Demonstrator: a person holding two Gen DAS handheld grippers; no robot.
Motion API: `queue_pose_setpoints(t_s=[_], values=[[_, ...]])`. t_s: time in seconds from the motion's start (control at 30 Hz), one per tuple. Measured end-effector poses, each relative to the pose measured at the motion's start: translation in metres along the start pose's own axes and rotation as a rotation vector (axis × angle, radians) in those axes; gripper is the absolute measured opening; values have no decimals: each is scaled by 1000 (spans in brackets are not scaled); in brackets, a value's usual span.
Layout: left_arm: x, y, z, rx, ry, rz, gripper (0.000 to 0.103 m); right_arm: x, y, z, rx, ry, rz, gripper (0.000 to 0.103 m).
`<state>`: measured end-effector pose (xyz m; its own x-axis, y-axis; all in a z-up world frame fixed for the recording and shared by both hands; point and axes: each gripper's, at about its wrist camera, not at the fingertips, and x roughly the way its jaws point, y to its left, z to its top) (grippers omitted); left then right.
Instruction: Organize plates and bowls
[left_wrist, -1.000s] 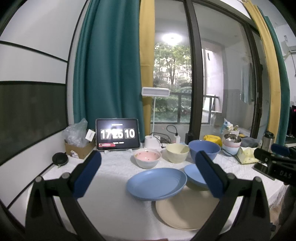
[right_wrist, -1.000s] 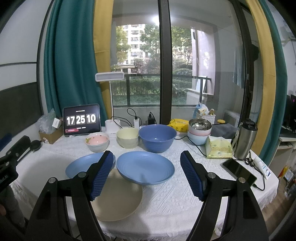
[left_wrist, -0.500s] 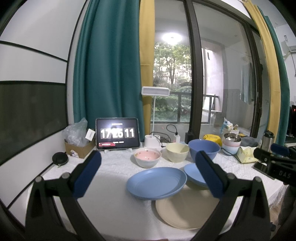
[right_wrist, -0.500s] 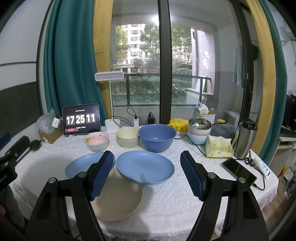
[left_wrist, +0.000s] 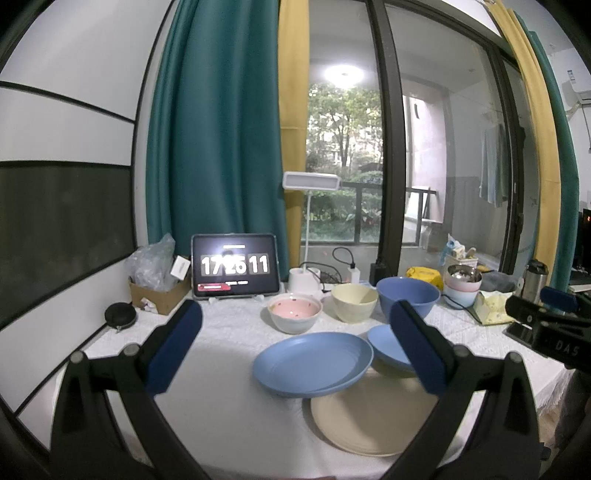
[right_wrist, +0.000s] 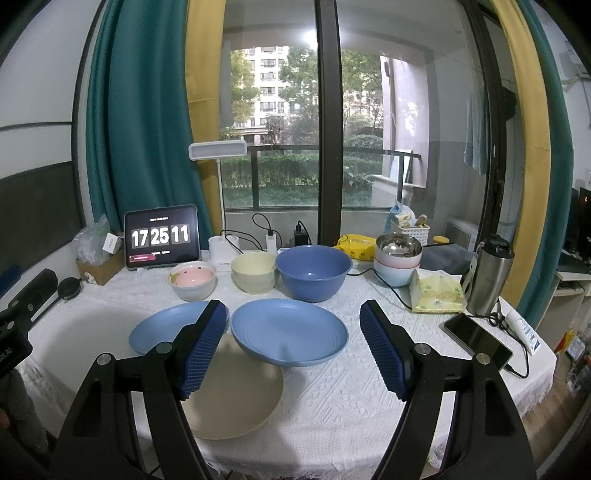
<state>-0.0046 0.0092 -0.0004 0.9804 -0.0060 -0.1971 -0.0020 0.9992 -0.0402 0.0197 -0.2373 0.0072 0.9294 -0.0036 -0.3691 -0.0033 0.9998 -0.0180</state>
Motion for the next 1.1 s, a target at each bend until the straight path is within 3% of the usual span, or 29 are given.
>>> queue_pose_setpoints(t_s=[1.1], values=[[0, 1, 0, 1, 3, 1, 102, 3, 1, -3, -1, 8, 1, 78]])
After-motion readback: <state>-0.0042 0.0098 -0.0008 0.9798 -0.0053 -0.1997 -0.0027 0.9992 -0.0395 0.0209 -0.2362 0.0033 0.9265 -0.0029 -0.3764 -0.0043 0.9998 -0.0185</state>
